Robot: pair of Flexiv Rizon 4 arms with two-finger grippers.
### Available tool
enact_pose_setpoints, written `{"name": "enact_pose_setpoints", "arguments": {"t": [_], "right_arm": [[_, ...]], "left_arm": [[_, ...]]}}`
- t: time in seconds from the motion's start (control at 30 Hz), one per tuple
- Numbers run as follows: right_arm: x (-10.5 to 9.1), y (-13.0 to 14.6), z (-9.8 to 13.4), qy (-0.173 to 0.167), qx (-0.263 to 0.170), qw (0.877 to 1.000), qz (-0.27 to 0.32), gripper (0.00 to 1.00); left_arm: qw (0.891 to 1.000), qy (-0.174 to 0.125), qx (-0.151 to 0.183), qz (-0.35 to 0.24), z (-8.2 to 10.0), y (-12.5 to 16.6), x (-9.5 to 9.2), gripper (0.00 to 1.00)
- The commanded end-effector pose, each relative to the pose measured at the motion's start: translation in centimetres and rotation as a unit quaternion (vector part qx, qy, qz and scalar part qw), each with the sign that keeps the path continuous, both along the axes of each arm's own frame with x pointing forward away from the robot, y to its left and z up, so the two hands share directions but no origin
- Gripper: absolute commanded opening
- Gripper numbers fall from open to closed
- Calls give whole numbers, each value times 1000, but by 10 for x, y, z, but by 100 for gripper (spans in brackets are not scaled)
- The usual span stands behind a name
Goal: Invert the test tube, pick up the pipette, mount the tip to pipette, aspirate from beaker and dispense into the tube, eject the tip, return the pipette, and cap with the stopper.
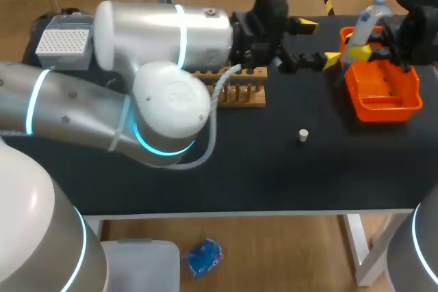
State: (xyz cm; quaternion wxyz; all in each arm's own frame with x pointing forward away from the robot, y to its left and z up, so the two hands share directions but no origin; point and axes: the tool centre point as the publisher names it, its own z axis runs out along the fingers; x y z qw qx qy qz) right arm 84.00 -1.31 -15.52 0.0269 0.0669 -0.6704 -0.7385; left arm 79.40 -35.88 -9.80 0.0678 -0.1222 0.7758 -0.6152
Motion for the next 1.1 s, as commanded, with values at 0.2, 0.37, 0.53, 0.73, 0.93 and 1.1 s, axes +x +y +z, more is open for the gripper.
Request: {"name": "enact_pose_setpoints", "arguments": {"t": [0.2,0.37,0.53,0.73,0.93,1.1], "right_arm": [[-34,53,-4,9,-2,1000,19,0],[-48,76,-9,14,-18,999,33,0],[-55,94,-14,19,-21,999,41,0],[-55,120,-22,16,-25,998,48,0],[-55,120,-22,16,-25,998,48,0],[-55,120,-22,16,-25,998,48,0]], "left_arm": [[979,-70,-192,1,-15,57,-9,100],[974,-79,-212,3,-22,73,-7,100],[970,-84,-227,13,-31,91,-7,100],[961,-89,-260,25,-38,108,-8,100],[961,-89,-260,25,-38,108,-8,100],[961,-89,-260,25,-38,108,-8,100]]}}
